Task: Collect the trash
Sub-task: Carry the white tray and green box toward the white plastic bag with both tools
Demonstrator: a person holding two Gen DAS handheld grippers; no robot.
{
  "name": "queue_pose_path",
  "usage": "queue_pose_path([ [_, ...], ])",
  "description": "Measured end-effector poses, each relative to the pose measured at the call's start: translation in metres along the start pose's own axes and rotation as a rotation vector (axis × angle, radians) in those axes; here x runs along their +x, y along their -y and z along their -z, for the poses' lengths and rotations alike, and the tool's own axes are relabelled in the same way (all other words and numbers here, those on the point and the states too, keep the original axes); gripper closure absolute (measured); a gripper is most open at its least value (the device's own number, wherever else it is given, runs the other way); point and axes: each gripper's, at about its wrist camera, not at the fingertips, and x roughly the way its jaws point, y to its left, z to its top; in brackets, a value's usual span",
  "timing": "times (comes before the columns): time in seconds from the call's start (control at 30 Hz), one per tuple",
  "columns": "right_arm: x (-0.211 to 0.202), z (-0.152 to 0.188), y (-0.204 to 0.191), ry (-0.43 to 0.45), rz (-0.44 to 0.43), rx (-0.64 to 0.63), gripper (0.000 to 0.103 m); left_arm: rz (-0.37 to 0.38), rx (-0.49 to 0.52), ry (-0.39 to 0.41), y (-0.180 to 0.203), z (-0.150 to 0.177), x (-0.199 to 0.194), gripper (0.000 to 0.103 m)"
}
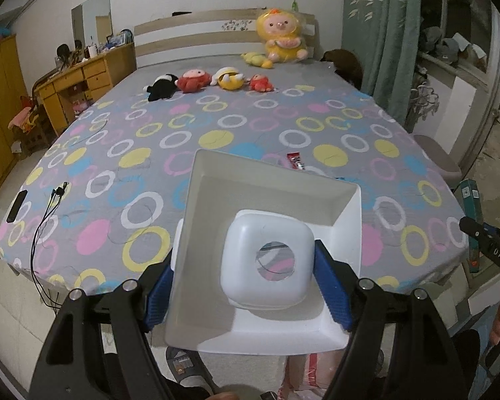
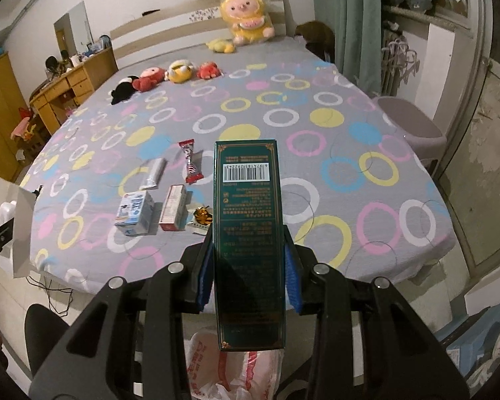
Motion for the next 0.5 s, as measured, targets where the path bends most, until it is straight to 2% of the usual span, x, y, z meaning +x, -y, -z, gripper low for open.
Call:
queue_pose_path([
  [0.27,-0.029,0.023,-0.009,0.039,-0.009,-0.022,0.068,-0.002,0.033,0.023,0.018,0.013,-0.021,0.030],
  [0.5,-0.034,0.044,-0.014,0.017,-0.021,-0.022,0.068,0.019,0.053,0.012,0.033,0.026,-0.024,0.030],
])
